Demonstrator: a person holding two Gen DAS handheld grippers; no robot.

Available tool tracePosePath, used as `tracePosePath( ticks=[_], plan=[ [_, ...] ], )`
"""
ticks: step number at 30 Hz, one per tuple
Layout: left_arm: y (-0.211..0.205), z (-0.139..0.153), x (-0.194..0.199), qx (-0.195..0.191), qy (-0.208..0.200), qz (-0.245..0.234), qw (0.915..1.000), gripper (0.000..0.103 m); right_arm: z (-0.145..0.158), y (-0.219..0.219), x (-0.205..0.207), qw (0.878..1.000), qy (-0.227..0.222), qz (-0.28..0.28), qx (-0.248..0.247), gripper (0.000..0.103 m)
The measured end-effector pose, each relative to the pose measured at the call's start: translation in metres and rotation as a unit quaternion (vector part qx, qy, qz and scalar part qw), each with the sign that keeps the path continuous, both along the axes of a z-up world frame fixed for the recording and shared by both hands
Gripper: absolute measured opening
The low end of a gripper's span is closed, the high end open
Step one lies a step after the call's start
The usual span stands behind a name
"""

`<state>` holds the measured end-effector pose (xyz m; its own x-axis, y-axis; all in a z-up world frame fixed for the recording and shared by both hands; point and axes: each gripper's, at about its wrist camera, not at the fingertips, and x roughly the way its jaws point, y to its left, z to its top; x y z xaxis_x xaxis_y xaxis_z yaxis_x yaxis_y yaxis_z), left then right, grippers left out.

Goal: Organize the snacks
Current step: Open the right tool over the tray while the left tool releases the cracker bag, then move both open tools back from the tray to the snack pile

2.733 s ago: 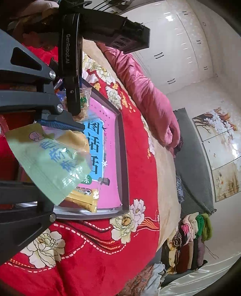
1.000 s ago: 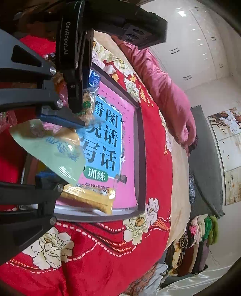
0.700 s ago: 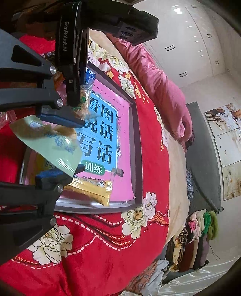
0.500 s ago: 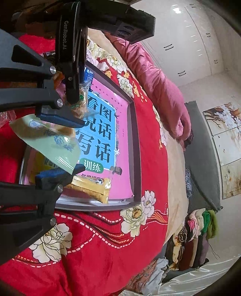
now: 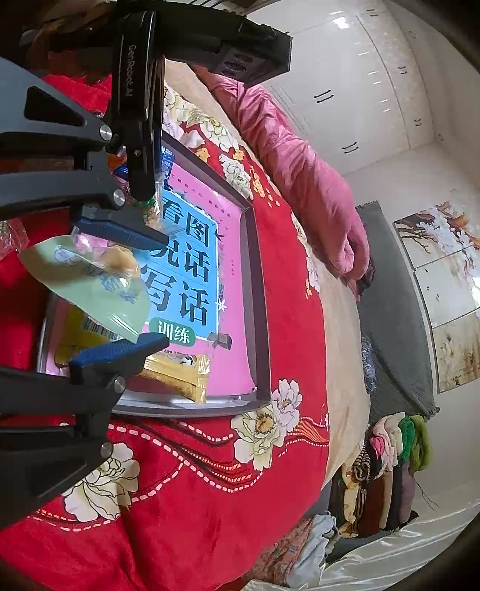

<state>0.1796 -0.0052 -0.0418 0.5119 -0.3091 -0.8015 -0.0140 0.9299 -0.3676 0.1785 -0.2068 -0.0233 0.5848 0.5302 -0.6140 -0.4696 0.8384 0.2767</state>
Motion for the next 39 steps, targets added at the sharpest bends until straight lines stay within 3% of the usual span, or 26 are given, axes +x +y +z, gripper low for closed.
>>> tracePosePath(
  ticks=[7,21,24,34,39],
  plan=[
    [0.004,0.003,-0.006,-0.001,-0.005,0.005,1.0,0.063,0.003,-0.003,-0.001,1.0,-0.005,-0.006,0.006,0.055],
    [0.015,0.012,-0.013,0.001,-0.015,0.019,0.9997,0.065,0.007,-0.013,-0.003,1.0,-0.008,-0.019,0.009,0.056],
    [0.017,0.016,-0.016,0.004,-0.019,0.021,0.9996,0.071,0.009,-0.009,-0.012,1.0,-0.017,-0.005,-0.006,0.06],
    [0.022,0.026,-0.031,0.01,-0.029,0.018,0.9994,0.075,0.0,0.009,-0.039,0.994,-0.029,0.02,-0.103,0.061],
    [0.027,0.031,-0.039,0.011,-0.032,0.021,0.9992,0.075,0.002,0.004,-0.04,0.995,-0.033,0.013,-0.094,0.061]
  ],
)
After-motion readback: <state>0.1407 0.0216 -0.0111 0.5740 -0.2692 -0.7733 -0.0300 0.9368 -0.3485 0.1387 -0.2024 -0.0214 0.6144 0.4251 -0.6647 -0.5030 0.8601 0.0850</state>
